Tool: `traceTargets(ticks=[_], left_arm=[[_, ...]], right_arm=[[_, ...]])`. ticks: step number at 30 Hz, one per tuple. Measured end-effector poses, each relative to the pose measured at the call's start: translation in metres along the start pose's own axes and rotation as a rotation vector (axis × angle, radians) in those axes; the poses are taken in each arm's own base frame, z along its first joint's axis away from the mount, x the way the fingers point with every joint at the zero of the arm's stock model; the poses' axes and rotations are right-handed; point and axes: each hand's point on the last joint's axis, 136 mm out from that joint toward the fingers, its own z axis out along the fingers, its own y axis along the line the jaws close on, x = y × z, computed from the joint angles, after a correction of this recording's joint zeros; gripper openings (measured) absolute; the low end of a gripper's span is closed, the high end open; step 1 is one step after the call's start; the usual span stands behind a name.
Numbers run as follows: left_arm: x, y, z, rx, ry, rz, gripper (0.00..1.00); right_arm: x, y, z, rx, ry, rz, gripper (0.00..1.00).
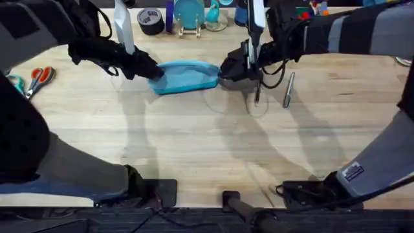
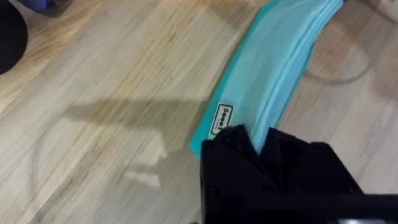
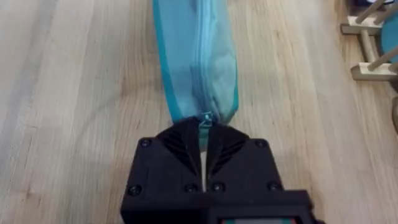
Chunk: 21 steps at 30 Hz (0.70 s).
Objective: Unzip the bag, pick up the pens from the table one at a time and place them inside, then zip the bag closed.
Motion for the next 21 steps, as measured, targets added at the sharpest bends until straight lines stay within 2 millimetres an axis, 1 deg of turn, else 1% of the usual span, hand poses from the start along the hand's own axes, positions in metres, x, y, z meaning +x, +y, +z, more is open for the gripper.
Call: traceTargets(ticks=[9, 15, 18, 21], left_arm=[[0.000, 0.000, 0.000, 0.000, 0.000, 0.000, 0.042], [0.000, 0.000, 0.000, -0.002, 0.002, 0.000, 0.042], [0.000, 0.001, 0.000, -0.004, 0.002, 0.001, 0.042], [0.000, 0.001, 0.000, -0.005, 0.003, 0.002, 0.042]], right_arm=[[0.000, 0.000, 0.000, 0.002, -0.001, -0.002, 0.031], [-0.003, -0.007, -0.003, 0.026, -0.009, -0.025, 0.031], [-0.010, -0.013, -0.010, 0.054, -0.016, -0.049, 0.031], [-0.023, -0.020, -0.020, 0.093, -0.027, -0.091, 0.031]])
